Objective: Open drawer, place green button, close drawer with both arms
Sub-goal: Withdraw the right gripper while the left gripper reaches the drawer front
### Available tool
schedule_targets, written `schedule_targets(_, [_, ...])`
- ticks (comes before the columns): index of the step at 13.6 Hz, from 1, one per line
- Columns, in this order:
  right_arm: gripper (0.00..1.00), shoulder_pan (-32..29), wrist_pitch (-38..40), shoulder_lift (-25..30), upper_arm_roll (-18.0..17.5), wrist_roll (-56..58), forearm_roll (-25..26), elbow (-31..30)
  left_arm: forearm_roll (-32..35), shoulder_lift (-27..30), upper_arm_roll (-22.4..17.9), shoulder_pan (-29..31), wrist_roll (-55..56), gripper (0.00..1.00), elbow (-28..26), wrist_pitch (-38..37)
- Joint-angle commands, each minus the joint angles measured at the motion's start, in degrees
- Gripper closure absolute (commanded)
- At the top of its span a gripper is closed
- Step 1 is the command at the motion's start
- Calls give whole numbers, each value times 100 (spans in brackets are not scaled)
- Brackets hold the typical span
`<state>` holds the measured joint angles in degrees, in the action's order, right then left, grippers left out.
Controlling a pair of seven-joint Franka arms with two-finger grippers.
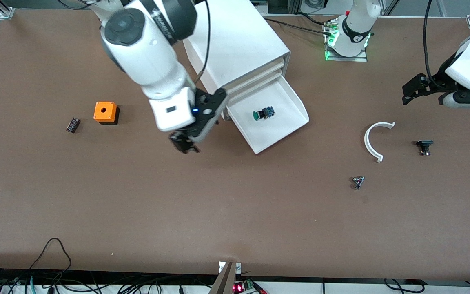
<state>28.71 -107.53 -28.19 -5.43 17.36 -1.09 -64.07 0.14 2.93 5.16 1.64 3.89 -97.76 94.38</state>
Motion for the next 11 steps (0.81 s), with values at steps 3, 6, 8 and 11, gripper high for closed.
schedule_targets(3, [0, -883, 195, 1113, -45, -3347, 250, -1687, 83, -116, 55, -6, -30, 0, -217, -26])
schedule_targets(6, [0, -1279, 969, 1201, 120, -3828, 399, -1653, -145, -380, 135, -24, 276, 0, -357, 473])
schedule_targets(8, [0, -1516, 1207, 1254, 392, -3828, 373, -1653, -163, -599, 231, -102, 777, 0, -725, 1132])
schedule_targets(11, [0, -2113, 1252, 1351, 491, -3776, 373, -1679, -242, -1038, 442, -330, 1962, 0, -1577, 2729])
